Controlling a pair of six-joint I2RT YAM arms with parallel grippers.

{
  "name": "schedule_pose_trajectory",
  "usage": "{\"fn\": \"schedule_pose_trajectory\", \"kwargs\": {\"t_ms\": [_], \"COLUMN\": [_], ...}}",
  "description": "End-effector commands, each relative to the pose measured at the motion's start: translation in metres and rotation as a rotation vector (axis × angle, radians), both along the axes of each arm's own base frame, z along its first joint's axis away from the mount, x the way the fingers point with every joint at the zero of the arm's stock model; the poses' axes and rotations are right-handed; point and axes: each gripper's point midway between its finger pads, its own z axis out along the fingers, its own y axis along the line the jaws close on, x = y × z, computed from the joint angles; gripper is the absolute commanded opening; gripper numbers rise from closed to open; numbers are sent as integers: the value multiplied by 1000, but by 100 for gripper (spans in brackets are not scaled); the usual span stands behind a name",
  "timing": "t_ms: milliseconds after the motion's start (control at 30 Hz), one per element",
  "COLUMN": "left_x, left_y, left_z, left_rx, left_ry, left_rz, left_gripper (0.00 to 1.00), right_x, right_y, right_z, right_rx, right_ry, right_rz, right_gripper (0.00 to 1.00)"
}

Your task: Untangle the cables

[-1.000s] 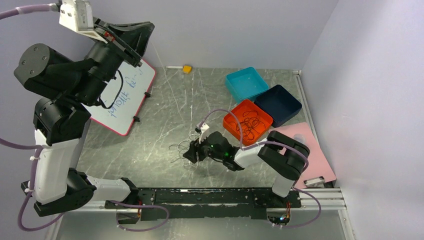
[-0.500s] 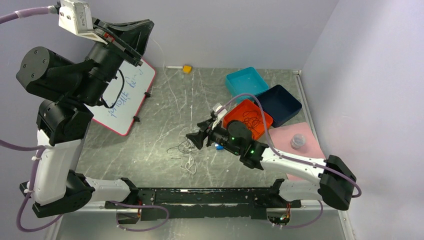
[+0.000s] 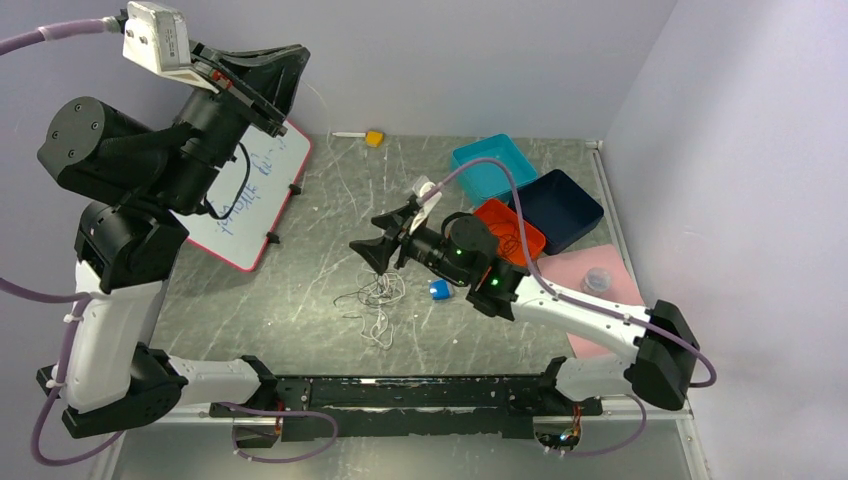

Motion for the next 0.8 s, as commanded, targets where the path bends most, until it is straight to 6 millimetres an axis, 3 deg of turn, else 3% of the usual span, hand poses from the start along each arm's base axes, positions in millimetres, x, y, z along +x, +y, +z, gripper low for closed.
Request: {"fn": "schedule_pose_trajectory", "kwargs": {"t_ms": [0,100,267,367,567,767], "left_x": [-9,-9,-4,8,61,135], "left_y": [4,4,3,0,-12,-25], "left_z": [10,8,0,-15,-82,-190], "left_rx": [-25,-24,-12,18,129,217], "left_ry": [-31,-29,-9,34,194,445], "left_rz": [-15,-16,0,32,189,175], "left_gripper": [7,7,7,7,7,11], "right_x": [-4,-1,1,2,8,10], "right_y": [16,20,21,16,1,-8], "right_z": [17,17,14,13,15,14], "right_rx": [50,55,49,52,74,79], "right_ry": [-29,-23,-3,22,109,189], "right_rz": [66,60,50,30,-26,-52], "right_gripper": [70,61,29,0,0,0]}}
